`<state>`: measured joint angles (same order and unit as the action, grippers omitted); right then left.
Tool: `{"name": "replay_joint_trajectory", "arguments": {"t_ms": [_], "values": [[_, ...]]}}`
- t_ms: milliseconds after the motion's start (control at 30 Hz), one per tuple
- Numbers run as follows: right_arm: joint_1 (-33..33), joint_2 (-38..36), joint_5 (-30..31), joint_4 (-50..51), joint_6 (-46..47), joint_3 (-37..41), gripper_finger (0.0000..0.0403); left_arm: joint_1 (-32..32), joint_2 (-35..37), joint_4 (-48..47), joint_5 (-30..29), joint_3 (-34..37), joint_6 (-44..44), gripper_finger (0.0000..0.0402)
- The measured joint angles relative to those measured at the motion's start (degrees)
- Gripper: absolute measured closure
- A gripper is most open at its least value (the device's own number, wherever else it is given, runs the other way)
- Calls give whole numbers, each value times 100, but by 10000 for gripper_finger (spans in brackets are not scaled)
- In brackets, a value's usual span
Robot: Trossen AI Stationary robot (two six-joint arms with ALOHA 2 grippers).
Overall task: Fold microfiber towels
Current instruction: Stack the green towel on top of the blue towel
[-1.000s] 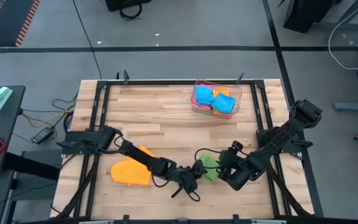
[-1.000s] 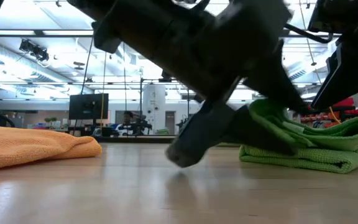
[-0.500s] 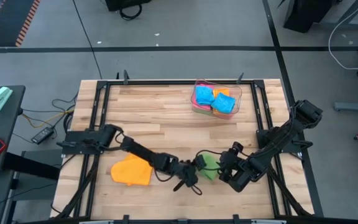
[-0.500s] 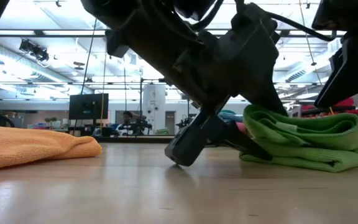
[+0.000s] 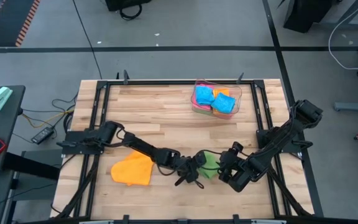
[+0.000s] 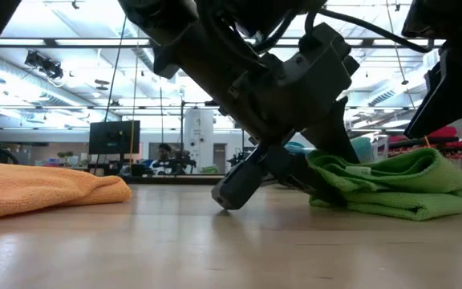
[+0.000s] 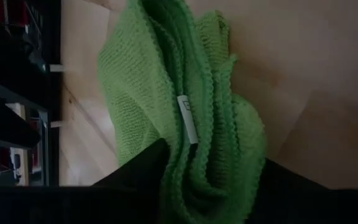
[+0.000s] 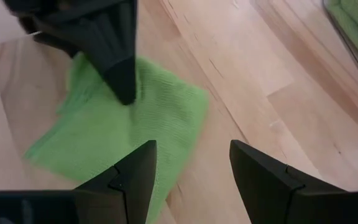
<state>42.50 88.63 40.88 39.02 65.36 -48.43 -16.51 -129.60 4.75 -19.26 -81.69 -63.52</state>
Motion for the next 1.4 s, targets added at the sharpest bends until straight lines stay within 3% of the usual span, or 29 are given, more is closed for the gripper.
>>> {"name": "replay_joint_trajectory", "arguments": {"t_ms": [100, 267, 633, 1133, 1400], "values": [[1, -68, -4, 40, -90, -101, 190, 67, -27, -31, 0, 0, 61, 276], [9, -405, -10, 220, -232, -379, 190, 155, -53, -42, -5, -26, 781, 381], [455, -786, 576, 483, 141, -408, 190, 212, 460, -89, -93, -81, 777, 381], [535, -784, 673, 1120, 670, -404, 190, 353, 575, -51, -707, -79, 433, 381], [605, -1105, 995, 1344, 647, -404, 190, 709, 1170, -119, -866, -94, 120, 382]]}}
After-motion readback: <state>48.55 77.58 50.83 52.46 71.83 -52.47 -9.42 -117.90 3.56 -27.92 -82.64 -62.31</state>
